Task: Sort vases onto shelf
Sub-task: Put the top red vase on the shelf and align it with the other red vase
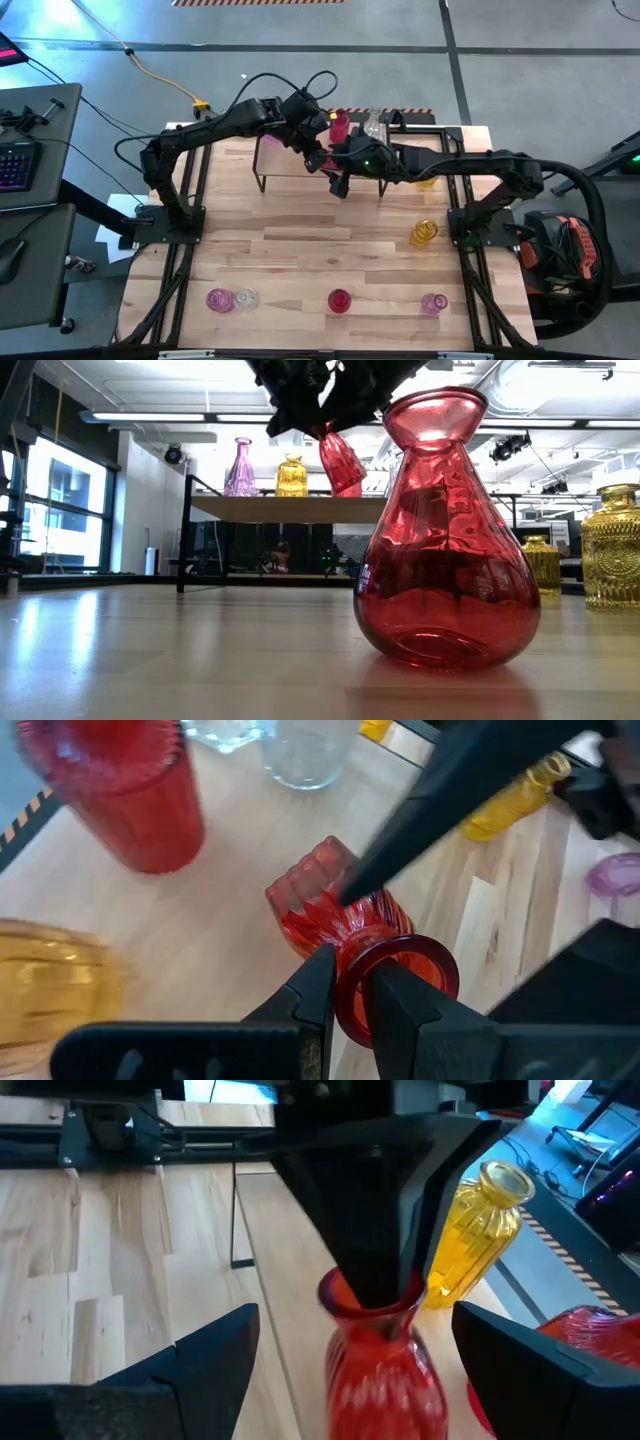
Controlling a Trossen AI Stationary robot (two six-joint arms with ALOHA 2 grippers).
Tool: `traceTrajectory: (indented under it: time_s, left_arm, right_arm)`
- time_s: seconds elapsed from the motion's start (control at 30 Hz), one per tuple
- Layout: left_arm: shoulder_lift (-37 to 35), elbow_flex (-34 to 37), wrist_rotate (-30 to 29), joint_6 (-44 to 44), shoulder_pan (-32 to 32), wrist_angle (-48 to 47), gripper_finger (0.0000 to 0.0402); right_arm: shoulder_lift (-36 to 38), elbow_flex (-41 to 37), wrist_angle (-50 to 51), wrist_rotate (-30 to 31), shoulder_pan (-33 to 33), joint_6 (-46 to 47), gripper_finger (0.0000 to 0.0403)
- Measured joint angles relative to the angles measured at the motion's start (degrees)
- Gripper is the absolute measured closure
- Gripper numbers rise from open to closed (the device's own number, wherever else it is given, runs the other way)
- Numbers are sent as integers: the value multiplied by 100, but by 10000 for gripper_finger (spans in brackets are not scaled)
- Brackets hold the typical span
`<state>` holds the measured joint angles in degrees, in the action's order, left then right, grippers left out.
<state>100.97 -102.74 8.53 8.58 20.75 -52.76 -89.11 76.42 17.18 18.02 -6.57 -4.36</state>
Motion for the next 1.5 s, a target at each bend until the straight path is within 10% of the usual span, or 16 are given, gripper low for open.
traceTrajectory:
  time_s: [0.3,0.93,1.5]
  left_arm:
    - [0,0,-4,-70,-146,46,366]
    - [0,2,22,-13,-135,70,366]
    - [0,4,16,-132,-135,118,358]
  right_arm:
    - [-26,0,-12,43,-20,0,110]
    - [-26,0,185,-24,-22,198,315]
    - [-23,0,184,-133,-26,419,314]
